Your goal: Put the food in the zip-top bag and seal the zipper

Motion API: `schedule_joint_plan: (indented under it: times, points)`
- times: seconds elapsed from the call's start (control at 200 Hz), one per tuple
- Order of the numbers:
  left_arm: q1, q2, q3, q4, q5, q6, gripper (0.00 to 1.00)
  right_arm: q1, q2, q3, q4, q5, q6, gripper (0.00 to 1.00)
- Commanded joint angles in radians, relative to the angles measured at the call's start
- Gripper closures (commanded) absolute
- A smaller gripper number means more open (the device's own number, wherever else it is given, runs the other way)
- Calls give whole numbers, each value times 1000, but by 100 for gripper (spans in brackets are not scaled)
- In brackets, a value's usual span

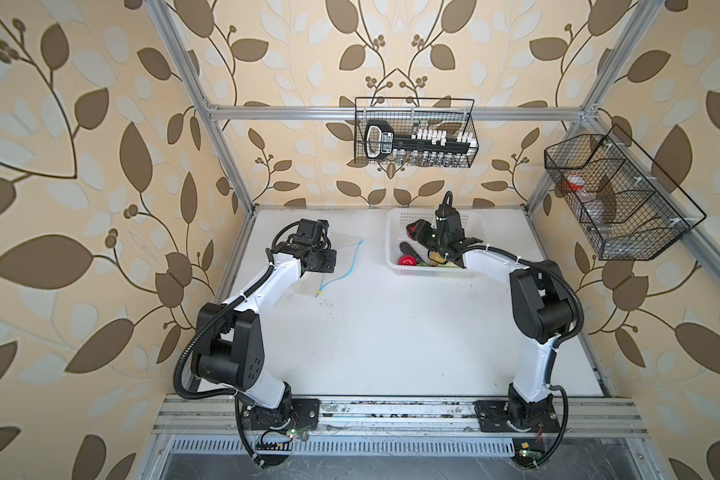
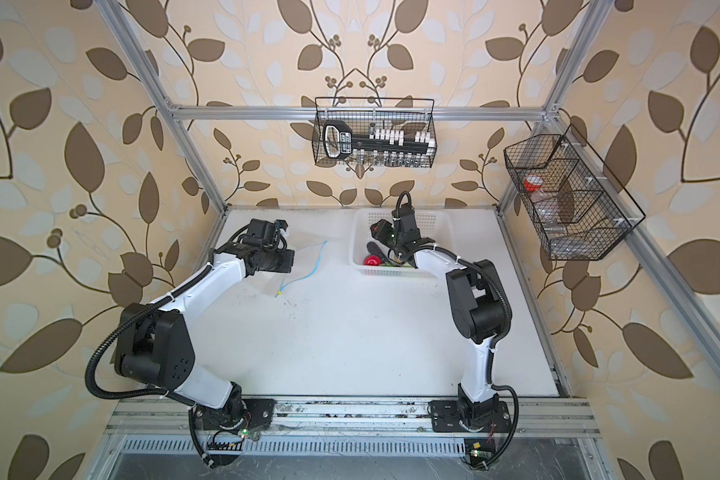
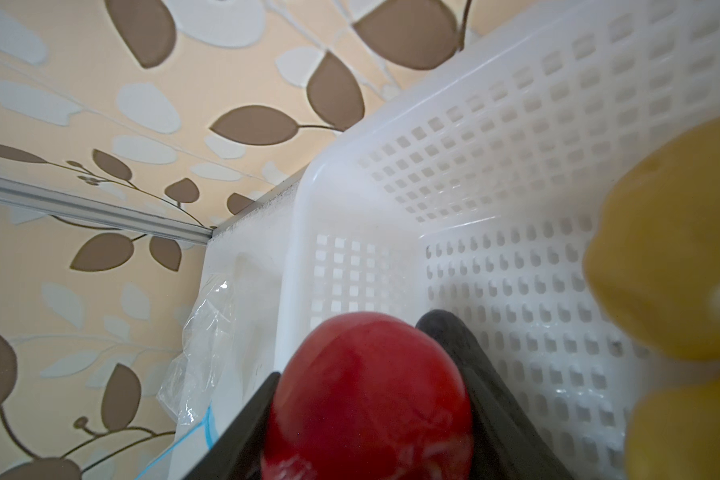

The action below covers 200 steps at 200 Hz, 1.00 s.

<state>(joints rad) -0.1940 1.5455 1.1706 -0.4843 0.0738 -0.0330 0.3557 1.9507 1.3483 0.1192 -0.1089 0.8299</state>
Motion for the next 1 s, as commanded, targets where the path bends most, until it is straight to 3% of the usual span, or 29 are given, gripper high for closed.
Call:
schedule_joint_plan:
  times: [0.0, 0.425, 0.695, 0.995]
  points:
    - [8, -50, -12, 31, 42, -18, 100, 33, -64, -39, 21, 4, -4, 65]
    - [25, -66, -17, 29, 86, -13, 100, 102, -177, -149, 14, 42, -81, 68]
    - [30, -67, -24, 33, 111, -16, 100, 182, -238, -150, 10, 93, -166, 68]
    - [44, -82, -37, 48, 124, -22, 100, 238, -239, -139, 48, 68, -212, 69]
